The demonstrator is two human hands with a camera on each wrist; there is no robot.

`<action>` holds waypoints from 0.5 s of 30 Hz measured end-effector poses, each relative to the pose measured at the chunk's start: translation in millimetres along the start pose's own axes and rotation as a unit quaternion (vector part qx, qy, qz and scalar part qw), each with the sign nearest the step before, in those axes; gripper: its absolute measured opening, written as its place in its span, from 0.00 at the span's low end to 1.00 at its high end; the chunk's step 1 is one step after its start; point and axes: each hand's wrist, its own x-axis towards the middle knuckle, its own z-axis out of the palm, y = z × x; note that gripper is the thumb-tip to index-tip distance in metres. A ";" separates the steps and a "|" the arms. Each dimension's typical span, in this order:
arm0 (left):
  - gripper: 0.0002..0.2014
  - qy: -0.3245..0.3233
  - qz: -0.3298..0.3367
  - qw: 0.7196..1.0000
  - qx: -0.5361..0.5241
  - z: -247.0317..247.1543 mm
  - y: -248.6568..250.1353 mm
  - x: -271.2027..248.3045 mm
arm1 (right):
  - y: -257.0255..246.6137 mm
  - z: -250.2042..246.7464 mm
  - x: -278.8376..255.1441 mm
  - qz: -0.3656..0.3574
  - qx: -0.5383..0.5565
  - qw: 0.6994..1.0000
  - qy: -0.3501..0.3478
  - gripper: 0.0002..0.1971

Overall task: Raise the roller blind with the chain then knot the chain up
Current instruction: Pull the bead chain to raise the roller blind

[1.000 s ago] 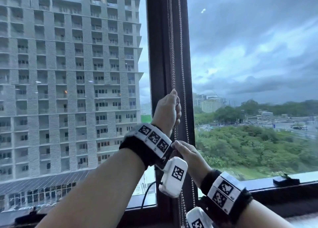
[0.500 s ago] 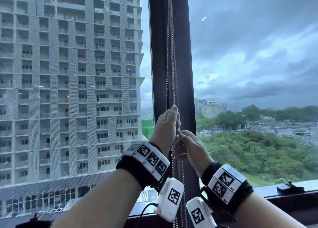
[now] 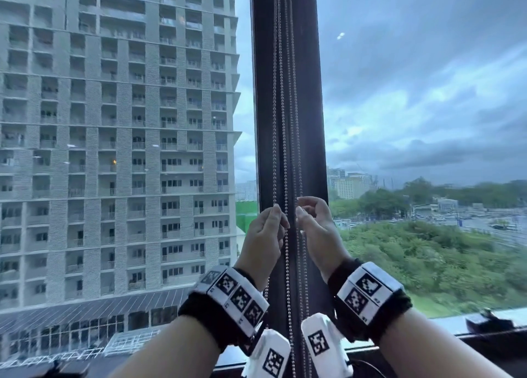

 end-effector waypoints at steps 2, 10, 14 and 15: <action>0.18 -0.001 0.001 1.000 -0.003 -2.2 1.0 0.6 | -1.4 0.2 3.7 -0.002 -0.008 1.000 0.000 0.20; 0.18 -0.016 0.005 1.000 -0.014 -2.1 -3.3 2.7 | -9.5 2.1 28.1 0.039 -0.022 0.999 -0.025 0.37; 0.18 -0.028 -0.014 0.999 -0.029 4.5 -7.1 2.6 | -16.1 5.7 37.2 0.057 0.017 0.998 -0.037 0.43; 0.18 -0.034 -0.019 0.999 -0.027 6.6 -8.7 1.8 | -17.6 6.8 37.6 0.060 0.023 0.997 -0.046 0.43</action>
